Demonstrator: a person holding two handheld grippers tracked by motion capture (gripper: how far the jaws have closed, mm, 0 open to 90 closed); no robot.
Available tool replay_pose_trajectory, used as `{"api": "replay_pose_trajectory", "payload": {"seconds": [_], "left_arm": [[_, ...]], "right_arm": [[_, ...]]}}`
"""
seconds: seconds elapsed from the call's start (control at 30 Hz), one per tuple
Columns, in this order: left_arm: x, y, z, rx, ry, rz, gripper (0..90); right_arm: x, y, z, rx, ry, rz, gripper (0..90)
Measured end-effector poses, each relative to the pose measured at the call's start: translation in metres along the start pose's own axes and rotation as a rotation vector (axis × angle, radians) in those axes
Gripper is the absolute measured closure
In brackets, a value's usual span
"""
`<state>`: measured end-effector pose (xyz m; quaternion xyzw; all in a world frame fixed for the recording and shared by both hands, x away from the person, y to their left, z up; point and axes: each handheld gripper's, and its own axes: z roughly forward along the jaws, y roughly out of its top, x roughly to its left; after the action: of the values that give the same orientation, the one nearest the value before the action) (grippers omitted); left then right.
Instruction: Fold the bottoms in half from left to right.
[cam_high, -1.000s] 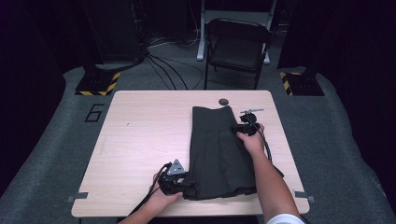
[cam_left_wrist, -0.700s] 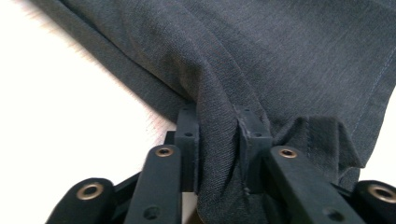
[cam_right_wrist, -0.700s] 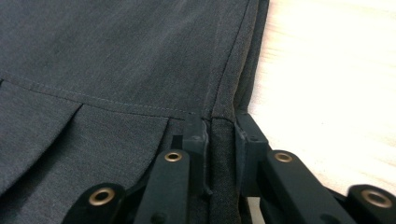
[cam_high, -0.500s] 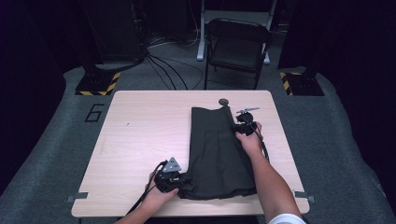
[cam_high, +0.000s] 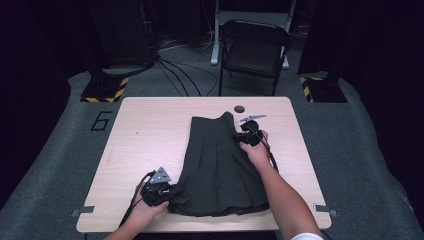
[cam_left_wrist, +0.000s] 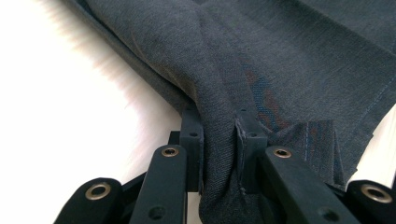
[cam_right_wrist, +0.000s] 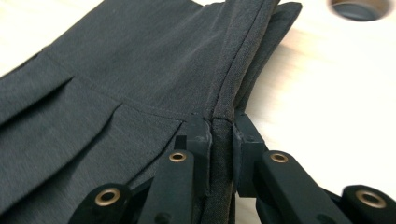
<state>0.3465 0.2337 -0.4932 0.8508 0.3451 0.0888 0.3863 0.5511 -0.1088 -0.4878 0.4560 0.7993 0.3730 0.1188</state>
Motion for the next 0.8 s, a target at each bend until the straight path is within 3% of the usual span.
{"api": "replay_pose_trajectory", "payload": {"seconds": [0.2,0.37,0.47,0.6,0.8], "left_arm": [[0.008,-0.013,-0.015,0.016,-0.006,-0.027,76.9],[0.006,-0.021,-0.015,0.032,-0.01,-0.027,76.7],[0.008,-0.023,-0.013,0.026,-0.023,-0.055,75.2],[0.012,-0.023,-0.017,0.018,-0.035,-0.068,61.2],[0.022,-0.01,-0.028,-0.025,0.011,-0.075,49.1]], "right_arm": [[0.017,-0.002,0.011,0.025,0.016,-0.022,79.4],[0.026,-0.002,0.017,0.044,0.007,-0.038,78.5],[0.029,-0.002,0.02,0.062,-0.012,-0.048,73.8],[0.026,-0.002,0.019,0.06,-0.023,-0.017,63.6],[0.025,0.0,0.01,0.038,-0.041,-0.028,58.7]]}}
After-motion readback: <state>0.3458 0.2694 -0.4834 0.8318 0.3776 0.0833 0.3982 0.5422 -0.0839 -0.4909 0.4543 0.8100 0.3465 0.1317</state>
